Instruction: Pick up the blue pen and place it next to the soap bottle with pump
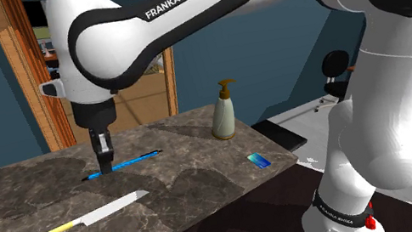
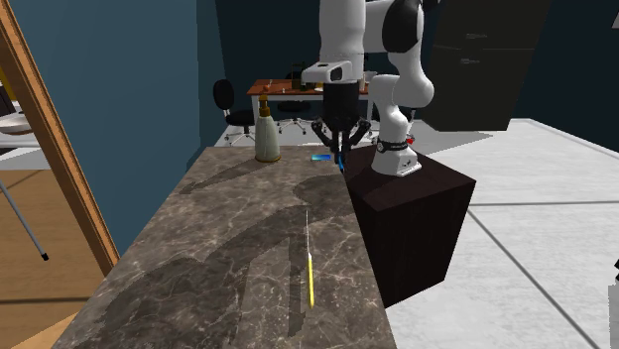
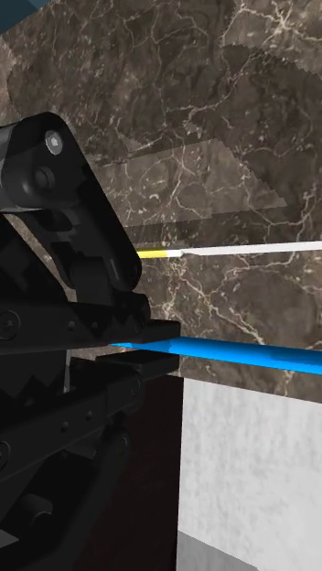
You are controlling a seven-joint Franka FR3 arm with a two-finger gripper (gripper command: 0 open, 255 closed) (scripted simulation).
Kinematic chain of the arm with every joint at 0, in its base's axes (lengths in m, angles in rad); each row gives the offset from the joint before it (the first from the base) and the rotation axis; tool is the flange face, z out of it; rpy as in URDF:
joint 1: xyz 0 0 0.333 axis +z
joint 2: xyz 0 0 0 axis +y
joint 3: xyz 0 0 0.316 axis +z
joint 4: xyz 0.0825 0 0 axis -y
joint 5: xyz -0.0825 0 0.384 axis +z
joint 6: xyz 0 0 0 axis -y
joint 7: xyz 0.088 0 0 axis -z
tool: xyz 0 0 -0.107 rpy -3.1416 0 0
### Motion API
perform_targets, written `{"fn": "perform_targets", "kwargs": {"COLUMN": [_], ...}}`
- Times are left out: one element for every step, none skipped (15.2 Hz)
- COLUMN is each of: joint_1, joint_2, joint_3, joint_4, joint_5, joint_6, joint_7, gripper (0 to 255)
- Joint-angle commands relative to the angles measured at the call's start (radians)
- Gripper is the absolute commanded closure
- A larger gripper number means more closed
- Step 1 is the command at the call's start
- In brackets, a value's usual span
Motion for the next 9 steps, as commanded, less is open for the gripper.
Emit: {"fn": "perform_targets", "kwargs": {"joint_1": [0.000,-0.001,-0.001,-0.001,-0.001,-0.001,-0.002,-0.002,-0.002], "joint_2": [-0.008,-0.011,-0.014,-0.018,-0.021,-0.023,-0.026,-0.028,-0.030], "joint_3": [0.000,0.000,0.000,0.000,-0.001,-0.001,-0.001,-0.001,-0.001], "joint_4": [0.019,0.028,0.038,0.048,0.058,0.068,0.079,0.089,0.100], "joint_5": [0.001,0.001,0.002,0.002,0.002,0.003,0.003,0.003,0.003], "joint_6": [-0.027,-0.040,-0.053,-0.066,-0.079,-0.091,-0.104,-0.117,-0.131], "joint_7": [0.001,0.001,0.002,0.002,0.002,0.003,0.003,0.004,0.004], "gripper": [255,255,255,255,255,255,255,255,255]}}
